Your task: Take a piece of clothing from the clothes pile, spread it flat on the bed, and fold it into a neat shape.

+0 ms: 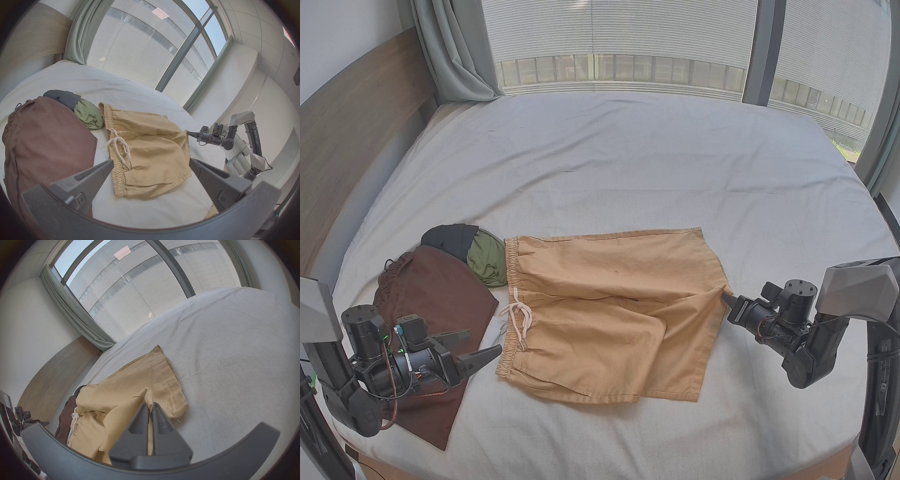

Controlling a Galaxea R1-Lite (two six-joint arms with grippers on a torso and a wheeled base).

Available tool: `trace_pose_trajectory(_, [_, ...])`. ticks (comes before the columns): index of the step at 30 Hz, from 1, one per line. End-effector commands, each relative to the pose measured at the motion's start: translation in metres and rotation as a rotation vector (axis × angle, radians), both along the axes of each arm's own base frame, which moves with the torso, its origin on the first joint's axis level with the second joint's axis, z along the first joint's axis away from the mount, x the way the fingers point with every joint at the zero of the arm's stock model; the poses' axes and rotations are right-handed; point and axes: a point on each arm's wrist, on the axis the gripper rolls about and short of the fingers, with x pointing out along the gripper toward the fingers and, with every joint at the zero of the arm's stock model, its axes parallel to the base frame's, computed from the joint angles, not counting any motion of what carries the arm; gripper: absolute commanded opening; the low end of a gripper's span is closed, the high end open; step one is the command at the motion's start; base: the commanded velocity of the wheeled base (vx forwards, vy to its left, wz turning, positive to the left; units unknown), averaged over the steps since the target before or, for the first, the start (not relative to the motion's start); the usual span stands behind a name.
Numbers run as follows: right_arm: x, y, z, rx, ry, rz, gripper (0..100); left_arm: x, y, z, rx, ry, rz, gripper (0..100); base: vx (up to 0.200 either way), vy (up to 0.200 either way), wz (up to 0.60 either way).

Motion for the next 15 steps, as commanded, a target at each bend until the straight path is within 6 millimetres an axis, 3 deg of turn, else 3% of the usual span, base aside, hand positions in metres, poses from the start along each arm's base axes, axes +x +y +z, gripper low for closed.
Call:
trace_pose_trajectory(1, [0.0025, 0.0019, -0.0031, 0.0, 0.0, 0.004, 0, 0.0017, 0.0002, 0.0004, -0.003, -0.005, -0.006, 100, 0.0, 0.0, 0.0])
trace_pose_trajectory(13, [0.0057, 0.0018, -0.0052, -0.001, -0.006, 0.0, 0, 0.0023, 0.0024, 0.0023, -0.017, -0.026, -0.071, 100, 0.0, 0.0, 0.0])
trace_pose_trajectory(14, [0.0064, 0.0014, -0.0047, 0.0, -0.009, 0.0, 100, 0.0019, 0.0023, 0.0022, -0.019, -0.025, -0.08, 100, 0.0, 0.0, 0.0])
trace_pose_trajectory(15, [0.0067, 0.0015, -0.0045, -0.001, -0.011, 0.0, 100, 0.0015, 0.0026, 0.0021, -0.02, -0.024, -0.084, 100, 0.0, 0.0, 0.0])
